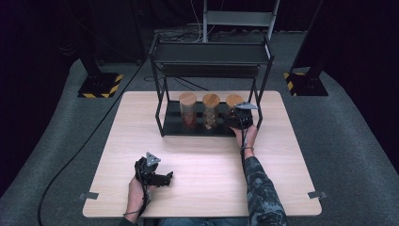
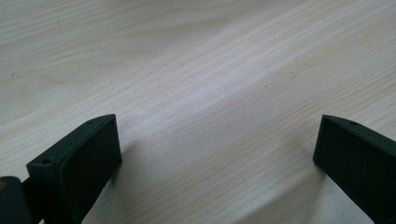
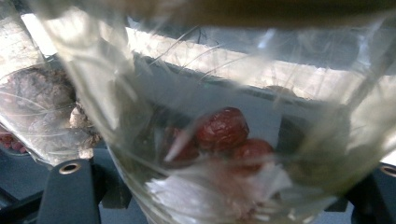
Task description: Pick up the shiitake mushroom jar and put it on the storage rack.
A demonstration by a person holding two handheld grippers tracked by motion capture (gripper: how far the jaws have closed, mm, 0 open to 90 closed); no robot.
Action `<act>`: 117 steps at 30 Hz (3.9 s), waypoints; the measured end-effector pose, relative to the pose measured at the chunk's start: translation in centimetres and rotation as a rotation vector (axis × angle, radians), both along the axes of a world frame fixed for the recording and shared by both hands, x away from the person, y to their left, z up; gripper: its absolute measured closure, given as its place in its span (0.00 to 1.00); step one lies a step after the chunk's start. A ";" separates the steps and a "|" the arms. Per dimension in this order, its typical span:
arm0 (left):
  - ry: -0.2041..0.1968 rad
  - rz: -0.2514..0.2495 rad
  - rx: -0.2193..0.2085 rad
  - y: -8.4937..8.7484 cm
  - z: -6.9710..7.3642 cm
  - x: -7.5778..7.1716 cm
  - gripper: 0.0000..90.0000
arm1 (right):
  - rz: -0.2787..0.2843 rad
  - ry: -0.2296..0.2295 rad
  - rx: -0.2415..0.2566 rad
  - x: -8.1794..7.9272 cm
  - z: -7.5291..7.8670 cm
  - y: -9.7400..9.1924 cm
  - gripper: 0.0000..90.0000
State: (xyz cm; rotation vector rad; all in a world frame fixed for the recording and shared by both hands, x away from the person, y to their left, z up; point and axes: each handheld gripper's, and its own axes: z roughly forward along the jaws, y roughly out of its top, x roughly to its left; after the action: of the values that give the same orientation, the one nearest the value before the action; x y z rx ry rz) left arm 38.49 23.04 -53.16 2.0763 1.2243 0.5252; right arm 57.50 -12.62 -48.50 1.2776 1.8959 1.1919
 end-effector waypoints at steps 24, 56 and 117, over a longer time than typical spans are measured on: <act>0.000 -0.001 0.001 0.0 0.0 0.0 0.00 | -0.007 0.014 -0.007 -0.1 0.2 0.1 0.27; 0.000 -0.001 0.000 0.0 0.0 0.0 0.00 | 0.087 0.271 -0.196 -4.5 1.4 0.1 0.00; 0.000 -0.001 0.000 0.0 0.0 0.0 0.00 | 0.037 0.263 -0.147 -20.7 -4.7 -9.8 0.00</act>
State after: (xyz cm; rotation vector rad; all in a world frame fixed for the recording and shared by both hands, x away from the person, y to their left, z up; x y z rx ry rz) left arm 38.49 23.04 -53.16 2.0766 1.2234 0.5252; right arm 36.84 -22.40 -53.22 1.3783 2.1582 0.9182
